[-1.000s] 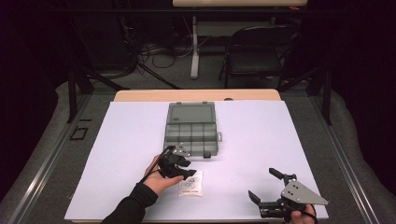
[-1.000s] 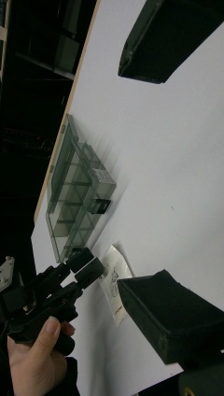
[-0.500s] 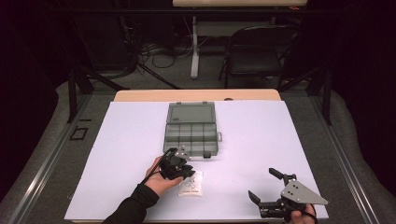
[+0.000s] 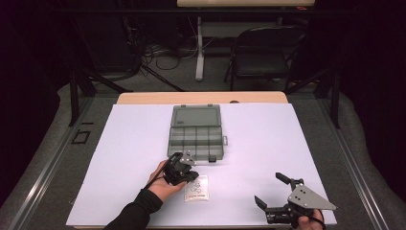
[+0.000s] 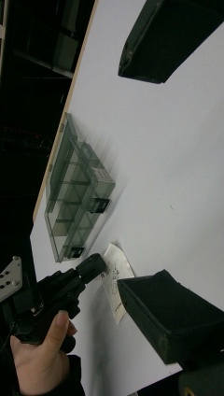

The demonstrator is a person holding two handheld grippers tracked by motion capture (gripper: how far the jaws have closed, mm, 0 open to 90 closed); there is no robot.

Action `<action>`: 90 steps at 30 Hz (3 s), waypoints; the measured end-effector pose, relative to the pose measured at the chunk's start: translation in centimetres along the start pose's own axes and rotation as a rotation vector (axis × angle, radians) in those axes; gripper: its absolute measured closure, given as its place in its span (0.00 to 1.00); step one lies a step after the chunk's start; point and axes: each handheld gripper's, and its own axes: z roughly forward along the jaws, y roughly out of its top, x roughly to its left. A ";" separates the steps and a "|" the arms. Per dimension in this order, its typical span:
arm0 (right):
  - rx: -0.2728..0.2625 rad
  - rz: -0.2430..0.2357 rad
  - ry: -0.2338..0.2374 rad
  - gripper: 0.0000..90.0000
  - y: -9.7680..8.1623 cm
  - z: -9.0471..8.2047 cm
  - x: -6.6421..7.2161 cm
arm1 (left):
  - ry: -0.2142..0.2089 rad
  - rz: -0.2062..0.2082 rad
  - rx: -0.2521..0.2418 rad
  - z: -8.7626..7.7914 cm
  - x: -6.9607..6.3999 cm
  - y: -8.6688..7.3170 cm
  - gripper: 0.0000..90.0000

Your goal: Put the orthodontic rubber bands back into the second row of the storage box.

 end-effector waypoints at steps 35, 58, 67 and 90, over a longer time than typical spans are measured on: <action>0.000 -0.001 -0.005 0.01 0.0 0.0 -0.1 | -0.023 0.072 -0.109 -5.7 -1.1 1.1 1.00; 0.000 -0.001 -0.007 0.01 0.0 0.0 -0.1 | 0.040 0.082 -0.147 -9.2 0.4 2.5 1.00; -0.001 -0.001 -0.005 0.01 0.0 0.0 -0.1 | 0.066 0.066 -0.162 -10.4 1.6 3.2 1.00; -0.001 0.000 -0.003 0.01 0.0 0.0 0.0 | 0.115 0.041 -0.151 -11.5 5.2 5.9 1.00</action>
